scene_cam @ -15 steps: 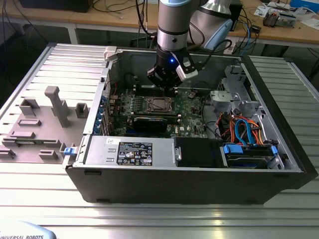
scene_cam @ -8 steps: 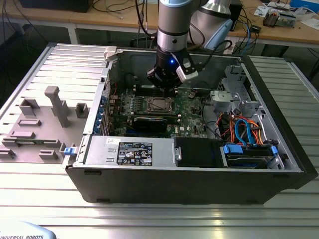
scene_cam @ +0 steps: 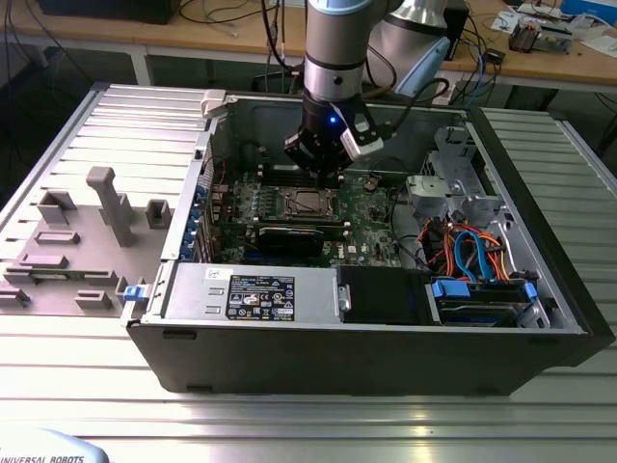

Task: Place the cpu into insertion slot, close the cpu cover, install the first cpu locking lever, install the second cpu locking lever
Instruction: 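Install the second cpu locking lever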

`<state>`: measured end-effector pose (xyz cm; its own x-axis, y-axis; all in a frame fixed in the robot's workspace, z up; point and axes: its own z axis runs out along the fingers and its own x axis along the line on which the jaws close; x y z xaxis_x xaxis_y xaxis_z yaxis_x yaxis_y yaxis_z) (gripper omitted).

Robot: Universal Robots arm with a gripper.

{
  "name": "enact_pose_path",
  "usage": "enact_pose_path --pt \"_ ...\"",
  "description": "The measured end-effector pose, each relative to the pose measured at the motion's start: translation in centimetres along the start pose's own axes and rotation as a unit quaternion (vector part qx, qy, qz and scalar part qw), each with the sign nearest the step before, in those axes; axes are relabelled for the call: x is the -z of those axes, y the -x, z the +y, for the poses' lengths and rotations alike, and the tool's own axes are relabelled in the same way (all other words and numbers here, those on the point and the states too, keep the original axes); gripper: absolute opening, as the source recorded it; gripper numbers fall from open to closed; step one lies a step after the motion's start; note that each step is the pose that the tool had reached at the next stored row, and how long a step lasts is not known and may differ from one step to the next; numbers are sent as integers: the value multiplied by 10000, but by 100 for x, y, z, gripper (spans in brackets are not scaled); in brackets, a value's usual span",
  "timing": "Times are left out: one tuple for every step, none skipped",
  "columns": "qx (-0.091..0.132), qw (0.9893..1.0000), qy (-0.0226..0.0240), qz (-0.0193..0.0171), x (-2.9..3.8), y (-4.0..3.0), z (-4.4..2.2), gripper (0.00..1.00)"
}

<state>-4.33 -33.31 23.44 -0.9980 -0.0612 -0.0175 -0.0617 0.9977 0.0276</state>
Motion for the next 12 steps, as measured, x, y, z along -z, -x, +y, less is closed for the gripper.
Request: enact_pose_path --pt "-1 10000 0 -1 0 -1 -8 11" --pt "-1 10000 0 0 0 -1 -15 11" --pt "-1 10000 0 -1 0 -2 -18 11" --pt "-1 10000 0 0 0 -2 -21 11" --pt "-2 10000 1 -1 0 -2 -22 11" --pt "-1 10000 0 -1 0 -2 -23 11" --pt "-1 10000 0 -1 0 -2 -23 11" --pt "-1 10000 0 0 0 -2 -23 11" --pt "-1 10000 0 -1 0 -2 -23 11" --pt "-1 10000 1 -1 0 -2 -24 11" --pt "-1 10000 0 0 0 -2 -26 11" --pt "1 10000 0 0 1 -2 -31 11"
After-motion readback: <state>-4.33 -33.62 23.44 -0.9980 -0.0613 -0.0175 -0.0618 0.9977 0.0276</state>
